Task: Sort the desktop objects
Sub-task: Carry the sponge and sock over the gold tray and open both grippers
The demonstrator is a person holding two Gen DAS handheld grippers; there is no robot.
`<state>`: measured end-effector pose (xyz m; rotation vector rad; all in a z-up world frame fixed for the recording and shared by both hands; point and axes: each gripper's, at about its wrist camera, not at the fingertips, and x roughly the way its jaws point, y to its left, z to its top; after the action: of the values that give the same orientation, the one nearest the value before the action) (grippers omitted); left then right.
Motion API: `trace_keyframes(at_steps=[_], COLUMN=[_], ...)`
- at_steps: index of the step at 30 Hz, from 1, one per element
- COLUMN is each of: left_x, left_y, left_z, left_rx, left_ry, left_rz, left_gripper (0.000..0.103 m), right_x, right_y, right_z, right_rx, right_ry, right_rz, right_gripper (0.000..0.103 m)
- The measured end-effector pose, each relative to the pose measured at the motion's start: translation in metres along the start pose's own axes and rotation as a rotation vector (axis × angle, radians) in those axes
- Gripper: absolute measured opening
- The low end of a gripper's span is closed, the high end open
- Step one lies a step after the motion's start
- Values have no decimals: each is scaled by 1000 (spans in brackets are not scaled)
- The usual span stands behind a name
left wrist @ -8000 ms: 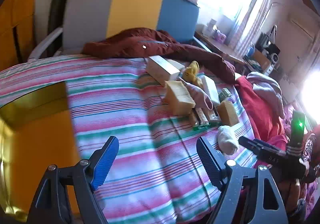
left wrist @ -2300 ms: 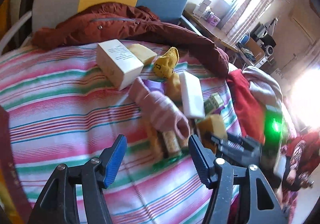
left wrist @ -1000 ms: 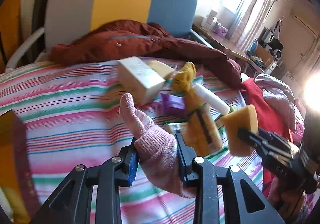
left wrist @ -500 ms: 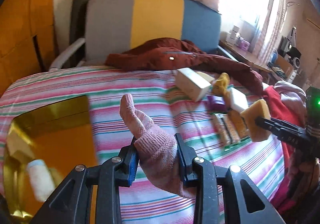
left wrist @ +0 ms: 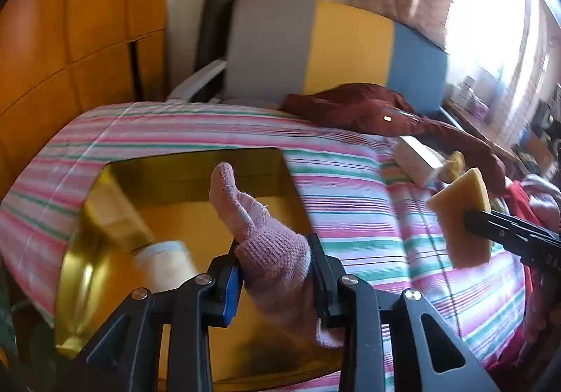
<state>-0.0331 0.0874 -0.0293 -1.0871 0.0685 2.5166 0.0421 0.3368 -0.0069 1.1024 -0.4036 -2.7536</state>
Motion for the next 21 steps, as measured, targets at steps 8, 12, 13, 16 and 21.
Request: trace_keyframes(at_steps=[8,12,13,16,21], left_x=[-13,-16,-16,-13,-6], left_y=[66,96,104,119,134], left_z=[-13,-19,-21,-25,-33], left_rx=[-113,-155,-169,-190,-213], left_ry=[-8,-12,-8,5,38], left_rz=[97,148,160,183,193], left_gripper=[33,33,33,34,47], right_x=[41,56,61,77,101], right_y=[88,116,121,134,149], right_z=[3,2,2,2,-1], right_rx=[-86,-117,-123,-129,-105], right_ry=[61,84,92,123,167], right_rz=[147,185,186,184,188], right_gripper=[47,47,47,47,50])
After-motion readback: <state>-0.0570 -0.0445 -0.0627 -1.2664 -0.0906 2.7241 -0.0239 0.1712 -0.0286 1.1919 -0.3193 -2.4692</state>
